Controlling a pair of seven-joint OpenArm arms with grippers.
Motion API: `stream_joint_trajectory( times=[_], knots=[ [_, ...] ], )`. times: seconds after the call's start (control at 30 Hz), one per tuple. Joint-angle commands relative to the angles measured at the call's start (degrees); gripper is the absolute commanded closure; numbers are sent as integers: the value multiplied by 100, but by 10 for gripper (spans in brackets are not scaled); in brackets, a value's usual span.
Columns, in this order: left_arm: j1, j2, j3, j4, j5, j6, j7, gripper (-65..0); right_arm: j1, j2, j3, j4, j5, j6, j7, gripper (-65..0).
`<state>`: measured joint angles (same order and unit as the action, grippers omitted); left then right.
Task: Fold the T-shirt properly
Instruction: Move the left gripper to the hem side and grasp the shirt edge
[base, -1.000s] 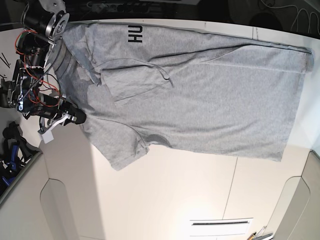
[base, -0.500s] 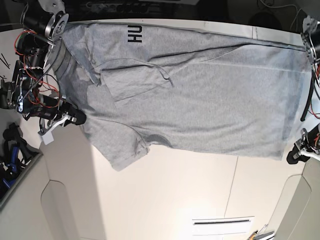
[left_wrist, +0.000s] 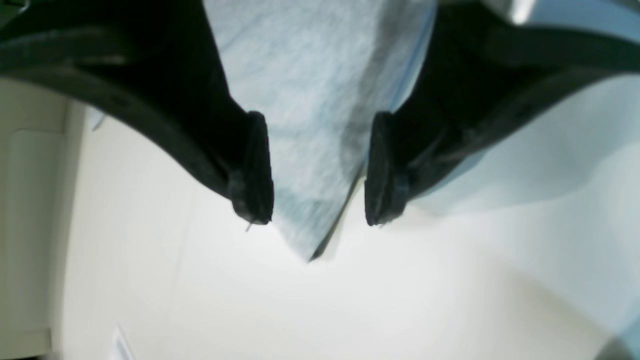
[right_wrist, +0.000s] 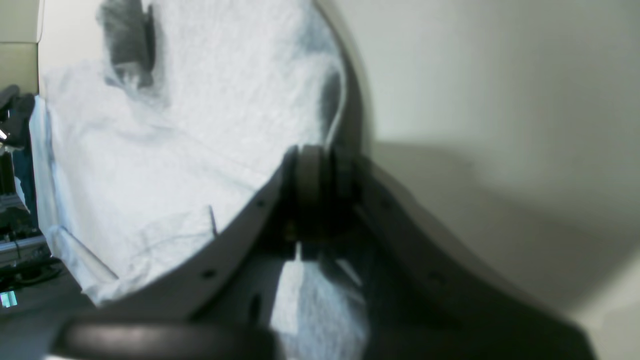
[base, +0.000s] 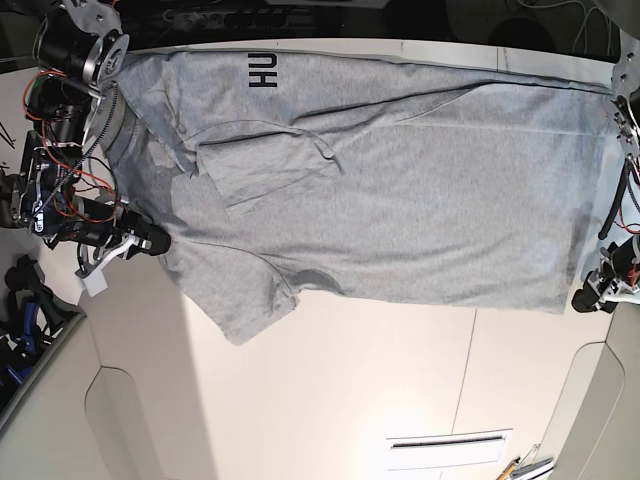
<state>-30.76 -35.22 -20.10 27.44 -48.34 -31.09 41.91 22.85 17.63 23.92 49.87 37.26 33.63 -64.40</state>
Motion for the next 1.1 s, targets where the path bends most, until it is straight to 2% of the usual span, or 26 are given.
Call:
stream_joint_trajectory(
  times=[0.0,0.17,0.53,0.8,1.07],
  knots=[
    [-109,-114,-15,72,28,50,-98,-329,90,76,-7,48,-125,-24,-57,0],
    [131,-50,-15,72,125,70,-127,-329,92,74,-7,48,-125,-22,-57,0],
    [138,417,-15,72,129,68,-234,-329,26,76,-7,48,-122,-24,-57,0],
    [127,474,-15,72,162,63,-317,-329,28,76,-7,48,-122,-24,-55,0],
    [125,474,125,72,802,66,-599,-329,28,76,-7,48,-120,-24,-52,0]
  ],
)
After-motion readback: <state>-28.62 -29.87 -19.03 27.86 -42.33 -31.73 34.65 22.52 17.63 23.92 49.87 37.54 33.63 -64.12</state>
